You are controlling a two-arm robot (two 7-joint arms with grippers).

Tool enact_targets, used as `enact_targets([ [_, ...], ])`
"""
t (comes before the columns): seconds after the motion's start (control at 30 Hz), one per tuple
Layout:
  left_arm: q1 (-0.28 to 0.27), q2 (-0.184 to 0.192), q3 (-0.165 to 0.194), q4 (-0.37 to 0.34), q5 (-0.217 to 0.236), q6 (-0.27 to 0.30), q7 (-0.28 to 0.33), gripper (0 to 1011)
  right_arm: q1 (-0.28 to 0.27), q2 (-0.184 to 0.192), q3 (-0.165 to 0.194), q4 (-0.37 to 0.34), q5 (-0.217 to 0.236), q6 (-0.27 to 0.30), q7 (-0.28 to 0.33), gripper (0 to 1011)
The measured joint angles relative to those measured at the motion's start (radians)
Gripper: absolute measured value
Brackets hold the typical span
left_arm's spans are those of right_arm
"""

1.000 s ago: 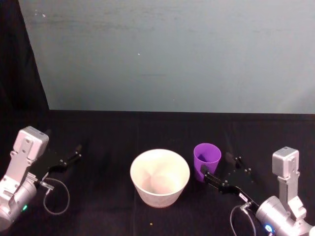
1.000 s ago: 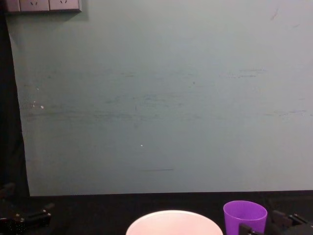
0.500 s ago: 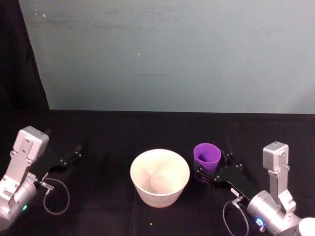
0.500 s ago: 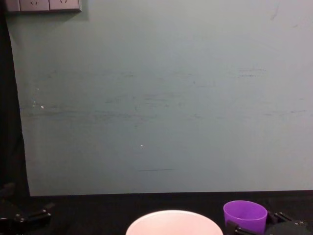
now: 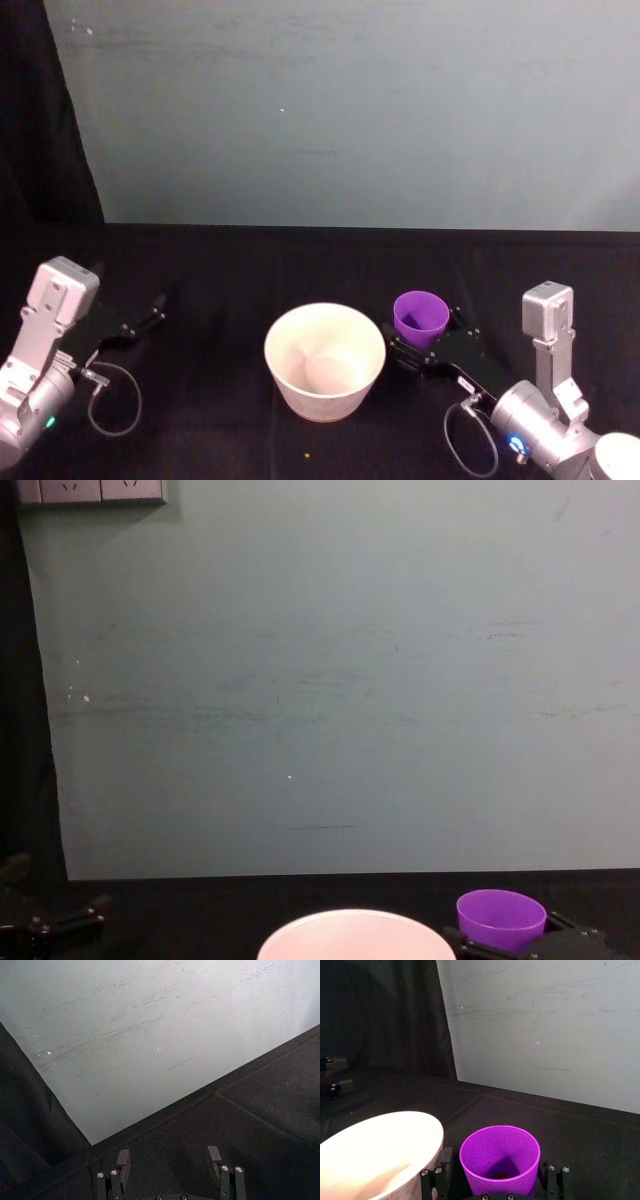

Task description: Pick up the cup and pour the mung beans from the cup into the bowl.

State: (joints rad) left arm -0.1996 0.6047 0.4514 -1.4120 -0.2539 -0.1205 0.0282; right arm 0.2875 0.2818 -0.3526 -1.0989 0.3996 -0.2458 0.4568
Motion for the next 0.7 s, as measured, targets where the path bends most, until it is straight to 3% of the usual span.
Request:
enact_targets([
  [0.4,0.0,0.0,0.0,0.0,0.0,0.0,0.0,1003,0.007,-0.018,0.026,0.009,-0.028,0.003,0.0,1003],
  [0.7,0.0,0.0,0.0,0.0,0.0,0.0,0.0,1003,0.006,-0.018,0.025,0.009,-0.028,0.003,0.0,1003],
])
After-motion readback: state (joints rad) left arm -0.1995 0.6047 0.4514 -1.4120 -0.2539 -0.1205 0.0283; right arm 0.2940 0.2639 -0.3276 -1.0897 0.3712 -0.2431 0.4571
